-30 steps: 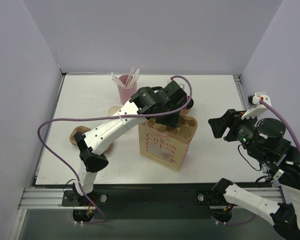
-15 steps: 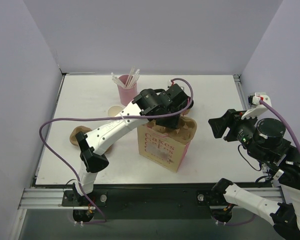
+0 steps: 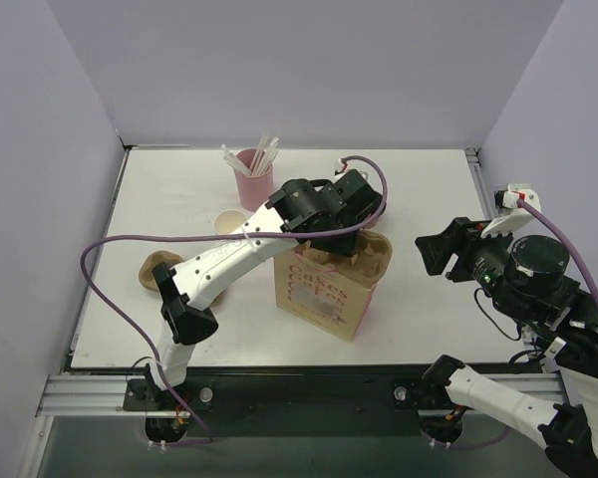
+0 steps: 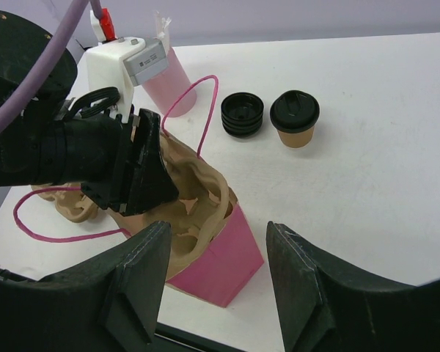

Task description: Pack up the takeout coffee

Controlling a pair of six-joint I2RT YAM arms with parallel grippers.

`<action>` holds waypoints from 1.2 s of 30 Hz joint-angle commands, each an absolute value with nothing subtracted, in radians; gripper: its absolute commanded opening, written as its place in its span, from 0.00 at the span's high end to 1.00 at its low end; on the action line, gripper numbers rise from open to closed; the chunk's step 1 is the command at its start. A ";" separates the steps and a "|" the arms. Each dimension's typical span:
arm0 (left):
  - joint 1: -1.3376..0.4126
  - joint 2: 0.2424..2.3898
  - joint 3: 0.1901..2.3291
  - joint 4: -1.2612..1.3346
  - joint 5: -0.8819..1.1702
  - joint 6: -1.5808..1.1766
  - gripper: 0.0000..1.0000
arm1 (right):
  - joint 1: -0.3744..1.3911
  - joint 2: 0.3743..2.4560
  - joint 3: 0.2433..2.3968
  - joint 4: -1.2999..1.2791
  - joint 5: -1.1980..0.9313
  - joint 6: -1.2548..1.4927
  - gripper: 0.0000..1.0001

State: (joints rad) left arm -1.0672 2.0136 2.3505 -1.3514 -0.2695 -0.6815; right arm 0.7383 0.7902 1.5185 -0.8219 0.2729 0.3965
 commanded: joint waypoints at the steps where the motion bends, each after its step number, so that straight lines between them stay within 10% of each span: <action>1: -1.054 2.006 2.407 -1.578 -0.336 -0.696 0.60 | 0.732 0.790 1.531 -0.822 0.291 0.400 0.45; 36: -0.994 1.919 2.261 -1.575 -0.337 -0.683 0.60 | 0.604 0.896 1.305 -0.772 0.152 0.811 0.61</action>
State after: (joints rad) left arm -1.0039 1.9598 2.2665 -1.3514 -0.3302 -0.6956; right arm 0.6147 0.9043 1.3010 -0.8177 0.1810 0.7853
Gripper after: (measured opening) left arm 0.482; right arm 0.390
